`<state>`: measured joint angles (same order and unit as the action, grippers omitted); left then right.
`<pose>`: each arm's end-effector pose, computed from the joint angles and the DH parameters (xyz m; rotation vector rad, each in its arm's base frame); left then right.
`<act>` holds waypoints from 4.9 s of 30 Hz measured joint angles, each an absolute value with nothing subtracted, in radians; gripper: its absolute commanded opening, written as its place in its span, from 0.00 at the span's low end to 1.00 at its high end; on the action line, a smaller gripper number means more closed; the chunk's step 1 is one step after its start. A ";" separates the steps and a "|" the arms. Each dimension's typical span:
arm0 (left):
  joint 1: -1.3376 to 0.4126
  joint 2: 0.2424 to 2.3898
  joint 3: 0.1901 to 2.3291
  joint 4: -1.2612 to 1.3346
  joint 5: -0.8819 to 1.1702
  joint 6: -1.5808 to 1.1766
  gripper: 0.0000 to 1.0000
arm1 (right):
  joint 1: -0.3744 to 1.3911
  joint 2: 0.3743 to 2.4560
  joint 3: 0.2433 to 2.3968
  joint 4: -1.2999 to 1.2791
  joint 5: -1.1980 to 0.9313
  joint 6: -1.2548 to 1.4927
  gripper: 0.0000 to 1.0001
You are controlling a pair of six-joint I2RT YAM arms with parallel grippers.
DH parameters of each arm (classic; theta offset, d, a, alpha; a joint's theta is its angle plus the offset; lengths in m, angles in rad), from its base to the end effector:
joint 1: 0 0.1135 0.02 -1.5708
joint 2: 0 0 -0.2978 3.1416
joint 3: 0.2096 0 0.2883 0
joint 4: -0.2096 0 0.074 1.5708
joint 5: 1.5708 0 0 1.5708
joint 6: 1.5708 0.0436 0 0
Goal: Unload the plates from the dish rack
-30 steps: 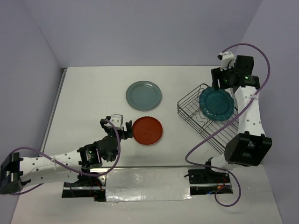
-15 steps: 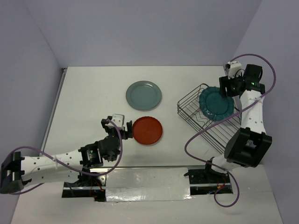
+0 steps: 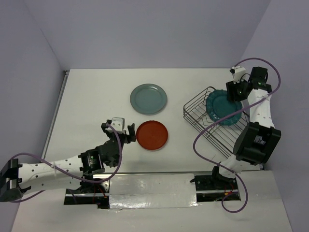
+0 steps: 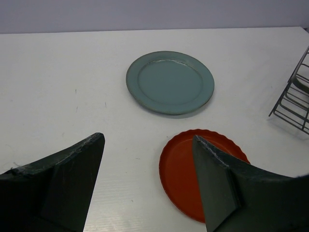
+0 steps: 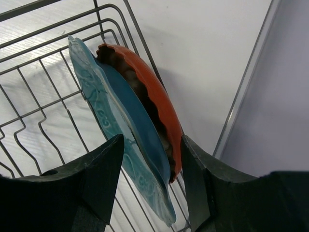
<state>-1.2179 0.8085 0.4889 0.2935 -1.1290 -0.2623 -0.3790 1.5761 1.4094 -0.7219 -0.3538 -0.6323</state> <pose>0.1039 -0.1680 0.2948 -0.1189 1.5833 -0.2559 0.3605 -0.1273 0.3345 -0.4508 2.3437 -0.0370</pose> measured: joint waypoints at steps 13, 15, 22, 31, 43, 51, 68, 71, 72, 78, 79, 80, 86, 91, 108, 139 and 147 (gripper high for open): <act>-1.218 0.829 0.489 0.284 -1.139 -0.263 0.85 | -0.379 1.583 1.391 -0.682 -0.328 -0.650 0.43; -1.218 0.823 0.489 0.284 -1.139 -0.263 0.85 | -0.379 1.583 1.381 -0.673 -0.323 -0.651 0.37; -1.218 0.811 0.489 0.284 -1.137 -0.265 0.85 | -0.376 1.557 1.325 -0.605 -0.311 -0.653 0.29; -1.218 0.789 0.489 0.284 -1.127 -0.266 0.85 | -0.360 1.512 1.283 -0.577 -0.285 -0.662 0.10; -1.218 0.788 0.488 0.284 -1.117 -0.268 0.86 | -0.336 1.502 1.314 -0.608 -0.212 -0.664 0.00; -1.218 0.796 0.488 0.282 -1.116 -0.268 0.86 | -0.333 1.502 1.349 -0.642 -0.199 -0.669 0.00; -1.218 0.795 0.488 0.282 -1.116 -0.268 0.86 | -0.333 1.485 1.414 -0.678 -0.198 -0.637 0.00; -1.218 0.795 0.488 0.284 -1.118 -0.267 0.86 | -0.332 1.485 1.441 -0.695 -0.197 -0.624 0.00; -1.218 0.796 0.488 0.284 -1.118 -0.267 0.86 | -0.332 1.485 1.455 -0.704 -0.196 -0.622 0.00; -1.218 0.796 0.488 0.284 -1.123 -0.267 0.86 | -0.326 1.472 1.551 -0.729 -0.200 -0.565 0.00; -1.218 0.796 0.488 0.284 -1.124 -0.267 0.86 | -0.323 1.465 1.556 -0.728 -0.202 -0.557 0.00; -1.218 0.796 0.488 0.284 -1.124 -0.267 0.86 | -0.321 1.456 1.559 -0.729 -0.204 -0.550 0.00; -1.218 0.796 0.488 0.284 -1.125 -0.267 0.86 | -0.318 1.406 1.566 -0.757 -0.226 -0.511 0.00; -1.218 0.795 0.489 0.276 -1.133 -0.277 0.85 | -0.318 1.389 1.579 -0.741 -0.267 -0.390 0.00; -1.216 0.542 0.508 0.145 -1.023 -0.450 0.79 | -0.171 1.283 1.579 -0.432 -0.396 0.295 0.00; -0.780 0.918 1.163 -0.302 -0.209 -0.606 0.89 | 0.184 0.853 0.731 0.047 -0.497 0.754 0.00; -0.775 0.916 1.100 -0.291 -0.196 -0.610 0.88 | 0.213 0.774 0.656 0.166 -0.539 0.796 0.00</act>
<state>-0.7746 0.9165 1.0996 -0.2913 -0.1963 -0.6102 0.2131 0.7742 0.6563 0.1661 -0.5392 0.7959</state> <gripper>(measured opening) 0.884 0.216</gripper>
